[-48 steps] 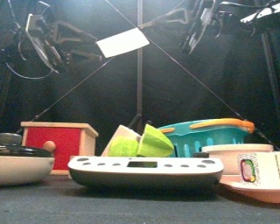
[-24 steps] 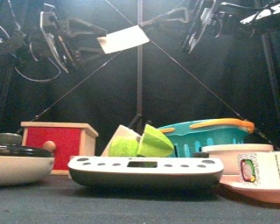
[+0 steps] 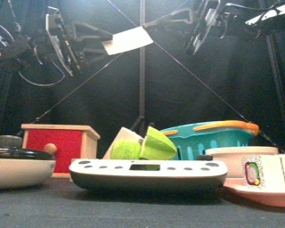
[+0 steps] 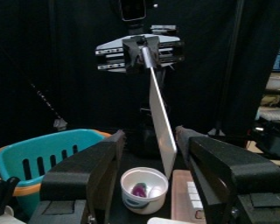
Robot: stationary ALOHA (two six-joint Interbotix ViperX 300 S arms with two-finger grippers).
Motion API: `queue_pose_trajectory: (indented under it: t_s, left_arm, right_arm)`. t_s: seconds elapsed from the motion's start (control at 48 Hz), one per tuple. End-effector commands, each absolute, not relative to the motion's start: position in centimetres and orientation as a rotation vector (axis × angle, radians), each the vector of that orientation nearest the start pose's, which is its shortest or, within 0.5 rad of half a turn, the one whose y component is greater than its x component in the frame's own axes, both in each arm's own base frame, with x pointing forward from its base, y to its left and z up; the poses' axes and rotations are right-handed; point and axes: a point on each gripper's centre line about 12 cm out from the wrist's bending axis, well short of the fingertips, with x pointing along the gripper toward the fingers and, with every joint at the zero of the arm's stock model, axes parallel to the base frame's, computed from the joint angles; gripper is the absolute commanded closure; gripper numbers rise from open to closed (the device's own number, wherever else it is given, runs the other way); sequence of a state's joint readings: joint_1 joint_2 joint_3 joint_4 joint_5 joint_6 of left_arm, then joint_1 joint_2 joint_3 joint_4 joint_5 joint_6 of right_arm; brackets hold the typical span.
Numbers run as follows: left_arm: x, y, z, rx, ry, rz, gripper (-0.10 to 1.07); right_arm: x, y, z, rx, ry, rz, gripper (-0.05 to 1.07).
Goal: Grab cleaver with other arm
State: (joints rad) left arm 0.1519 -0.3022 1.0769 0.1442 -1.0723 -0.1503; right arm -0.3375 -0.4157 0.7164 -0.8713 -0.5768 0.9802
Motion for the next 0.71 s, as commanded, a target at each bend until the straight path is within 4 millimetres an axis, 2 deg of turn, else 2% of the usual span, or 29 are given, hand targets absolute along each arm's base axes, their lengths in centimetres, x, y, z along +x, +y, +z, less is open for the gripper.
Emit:
queue_pose_trajectory:
  t_s: [0.0, 0.417, 0.688]
  left_arm:
    - [29.62, 2.99, 26.4, -0.036, -0.325, 0.011, 0.1]
    - [29.47, 2.89, 27.08, -0.032, -0.386, 0.003, 0.11]
    - [30.28, 3.06, 26.69, -0.035, -0.38, 0.005, 0.11]
  right_arm:
    - [31.67, -6.24, 36.51, 0.146, -0.139, 0.104, 0.63]
    - [31.18, -6.34, 36.6, 0.157, -0.167, 0.118, 0.63]
    - [31.14, -6.33, 36.65, 0.162, -0.174, 0.122, 0.63]
